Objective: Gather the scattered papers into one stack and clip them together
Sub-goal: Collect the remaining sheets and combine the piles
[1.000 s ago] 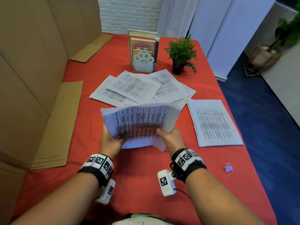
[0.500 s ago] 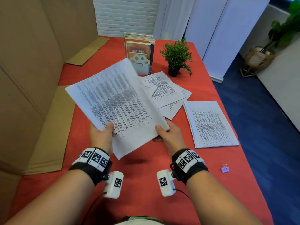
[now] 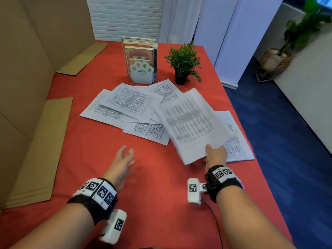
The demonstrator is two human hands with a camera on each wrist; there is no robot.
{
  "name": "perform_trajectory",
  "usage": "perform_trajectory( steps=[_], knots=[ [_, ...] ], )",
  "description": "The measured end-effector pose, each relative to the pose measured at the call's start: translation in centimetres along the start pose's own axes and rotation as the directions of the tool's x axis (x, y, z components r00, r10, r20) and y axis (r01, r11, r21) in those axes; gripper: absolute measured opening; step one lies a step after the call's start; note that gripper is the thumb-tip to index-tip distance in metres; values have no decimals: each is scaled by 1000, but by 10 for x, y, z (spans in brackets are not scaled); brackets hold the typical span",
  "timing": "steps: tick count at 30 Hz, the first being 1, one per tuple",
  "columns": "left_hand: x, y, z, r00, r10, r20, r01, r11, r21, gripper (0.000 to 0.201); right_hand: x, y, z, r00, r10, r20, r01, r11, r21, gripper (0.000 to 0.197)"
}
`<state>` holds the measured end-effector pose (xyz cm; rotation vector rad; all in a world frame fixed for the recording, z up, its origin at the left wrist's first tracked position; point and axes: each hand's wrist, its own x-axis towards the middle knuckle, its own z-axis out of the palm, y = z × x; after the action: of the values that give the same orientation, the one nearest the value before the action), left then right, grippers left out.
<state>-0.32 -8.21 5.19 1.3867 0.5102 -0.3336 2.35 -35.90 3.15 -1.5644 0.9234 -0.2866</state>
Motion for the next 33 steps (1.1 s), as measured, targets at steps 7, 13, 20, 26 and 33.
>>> perform_trajectory(
  steps=[7, 13, 20, 26, 33],
  knots=[
    [10, -25, -8, 993, -90, -75, 100, 985, 142, 45, 74, 11, -50, 959, 198, -202, -184, 979, 84, 12],
    [22, -32, -11, 988, -105, -115, 123, 979, 163, 42, 76, -1, -58, 939, 304, -159, -308, 952, 2, 46],
    [42, -26, -21, 973, -132, -187, 153, 983, 104, 41, 38, -15, 0, 936, -125, -329, -54, 871, -487, 94],
    [63, -5, -34, 958, -187, -219, 192, 981, 0, 39, 0, -15, 89, 827, -429, 363, 556, 525, -645, 56],
    [100, 19, -44, 964, -216, -155, 206, 975, -83, 40, 25, -19, 157, 625, -129, 770, 774, 236, -588, 48]
  ],
)
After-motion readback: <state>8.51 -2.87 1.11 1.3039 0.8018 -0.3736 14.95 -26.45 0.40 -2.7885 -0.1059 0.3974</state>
